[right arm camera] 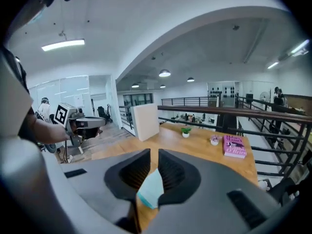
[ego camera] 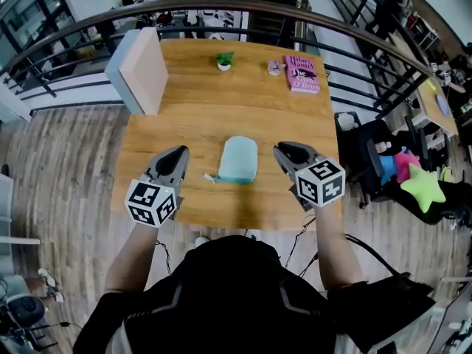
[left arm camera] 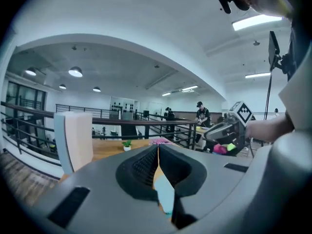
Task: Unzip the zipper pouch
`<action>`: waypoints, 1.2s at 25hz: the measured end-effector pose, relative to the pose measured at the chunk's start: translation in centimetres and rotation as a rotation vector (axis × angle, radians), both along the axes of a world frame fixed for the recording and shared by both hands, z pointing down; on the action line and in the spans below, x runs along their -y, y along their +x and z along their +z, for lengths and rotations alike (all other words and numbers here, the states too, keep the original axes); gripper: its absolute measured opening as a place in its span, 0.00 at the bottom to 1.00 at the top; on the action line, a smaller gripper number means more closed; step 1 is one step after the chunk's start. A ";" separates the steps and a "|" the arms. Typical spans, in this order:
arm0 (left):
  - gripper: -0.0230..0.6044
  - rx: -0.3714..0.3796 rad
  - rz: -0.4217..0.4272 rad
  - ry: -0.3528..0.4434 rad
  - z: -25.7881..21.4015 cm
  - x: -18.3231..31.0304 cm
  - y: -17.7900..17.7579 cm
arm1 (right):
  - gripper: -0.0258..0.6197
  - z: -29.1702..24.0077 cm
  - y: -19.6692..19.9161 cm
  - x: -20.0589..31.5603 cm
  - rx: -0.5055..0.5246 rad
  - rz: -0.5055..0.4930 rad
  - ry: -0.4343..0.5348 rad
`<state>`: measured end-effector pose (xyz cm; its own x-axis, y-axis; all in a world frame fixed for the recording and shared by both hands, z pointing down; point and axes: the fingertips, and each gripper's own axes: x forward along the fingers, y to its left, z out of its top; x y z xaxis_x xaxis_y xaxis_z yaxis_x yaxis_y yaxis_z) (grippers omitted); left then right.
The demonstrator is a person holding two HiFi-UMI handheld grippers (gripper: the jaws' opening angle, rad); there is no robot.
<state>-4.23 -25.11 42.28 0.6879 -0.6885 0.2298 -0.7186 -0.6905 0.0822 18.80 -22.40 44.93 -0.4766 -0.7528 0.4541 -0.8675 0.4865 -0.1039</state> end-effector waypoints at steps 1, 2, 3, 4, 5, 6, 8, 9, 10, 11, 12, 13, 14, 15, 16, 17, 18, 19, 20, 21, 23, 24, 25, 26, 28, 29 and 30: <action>0.09 -0.017 -0.006 0.037 -1.6 0.1 -0.1 | 0.10 -1.4 0.1 -0.1 0.013 0.010 0.026; 0.08 -0.035 -0.008 0.066 -3.1 0.1 -0.1 | 0.06 -2.7 0.0 -0.3 0.027 0.018 0.052; 0.08 -0.053 -0.007 0.081 -4.2 0.1 -0.1 | 0.06 -4.0 -0.1 -0.4 0.040 0.021 0.078; 0.08 -0.070 -0.008 0.084 -5.1 0.1 -0.1 | 0.06 -5.2 -0.2 -0.6 0.049 0.022 0.104; 0.08 -0.081 -0.012 0.082 -5.8 0.1 0.0 | 0.06 -6.2 -0.4 -0.8 0.052 0.021 0.127; 0.08 -0.087 -0.015 0.075 -6.2 0.0 0.1 | 0.06 -7.1 -0.6 -1.0 0.050 0.018 0.145; 0.08 -0.087 -0.020 0.061 -6.8 -0.1 0.4 | 0.05 -8.4 -1.0 -1.4 0.034 0.009 0.170; 0.08 -0.086 -0.022 0.060 -7.1 -0.2 0.6 | 0.05 -8.9 -1.2 -1.5 0.023 0.006 0.182; 0.08 -0.086 -0.025 0.067 -7.6 -0.4 0.8 | 0.05 -9.5 -1.2 -1.6 0.016 0.004 0.198; 0.08 -0.085 -0.030 0.081 -8.1 -0.5 0.9 | 0.05 -10.1 -1.2 -1.7 0.015 0.005 0.215; 0.08 -0.081 -0.039 0.097 -8.6 -0.6 0.9 | 0.05 -10.7 -1.1 -1.8 0.017 0.008 0.232; 0.08 -0.074 -0.050 0.109 -8.9 -0.6 0.9 | 0.05 -11.2 -1.0 -1.9 0.020 0.013 0.246; 0.08 -0.068 -0.062 0.115 -9.1 -0.4 0.8 | 0.05 -11.6 -0.8 -1.9 0.020 0.022 0.258; 0.08 -0.065 -0.075 0.114 -9.1 -0.3 0.7 | 0.05 -11.9 -0.6 -1.9 0.020 0.032 0.268; 0.08 -0.064 -0.087 0.112 -9.1 -0.1 0.4 | 0.05 -12.1 -0.4 -1.8 0.019 0.042 0.276; 0.08 -0.061 -0.100 0.113 -9.0 0.0 0.2 | 0.05 -12.3 -0.2 -1.8 0.016 0.050 0.281; 0.08 -0.051 -0.113 0.122 -8.9 -0.1 0.0 | 0.05 -12.3 -0.1 -1.7 0.009 0.057 0.284; 0.08 -0.035 -0.125 0.137 -8.9 -0.1 -0.1 | 0.05 -12.3 0.0 -1.6 0.000 0.062 0.286; 0.08 -0.017 -0.133 0.152 -8.9 -0.3 -0.1 | 0.05 -12.3 0.1 -1.6 -0.004 0.065 0.286; 0.08 -0.005 -0.138 0.158 -8.8 -0.4 -0.1 | 0.05 -12.4 0.1 -1.6 -0.002 0.066 0.287; 0.08 -0.002 -0.141 0.151 -8.8 -0.6 -0.1 | 0.05 -12.5 0.0 -1.6 0.012 0.060 0.288; 0.08 -0.006 -0.146 0.146 -8.8 -0.6 -0.1 | 0.05 -12.6 0.0 -1.5 0.012 0.056 0.292; 0.08 -0.007 -0.152 0.145 -8.9 -0.6 -0.1 | 0.05 -12.7 -0.1 -1.5 0.007 0.052 0.297; 0.08 -0.008 -0.157 0.145 -9.0 -0.6 -0.2 | 0.05 -12.8 -0.2 -1.4 0.000 0.049 0.303; 0.08 -0.005 -0.161 0.147 -9.1 -0.7 -0.2 | 0.05 -12.9 -0.2 -1.4 -0.004 0.045 0.309; 0.08 -0.001 -0.163 0.149 -9.2 -0.7 -0.2 | 0.05 -12.9 -0.3 -1.3 -0.002 0.044 0.309; 0.08 0.005 -0.165 0.153 -9.2 -0.8 -0.2 | 0.05 -12.9 -0.2 -1.3 0.000 0.046 0.310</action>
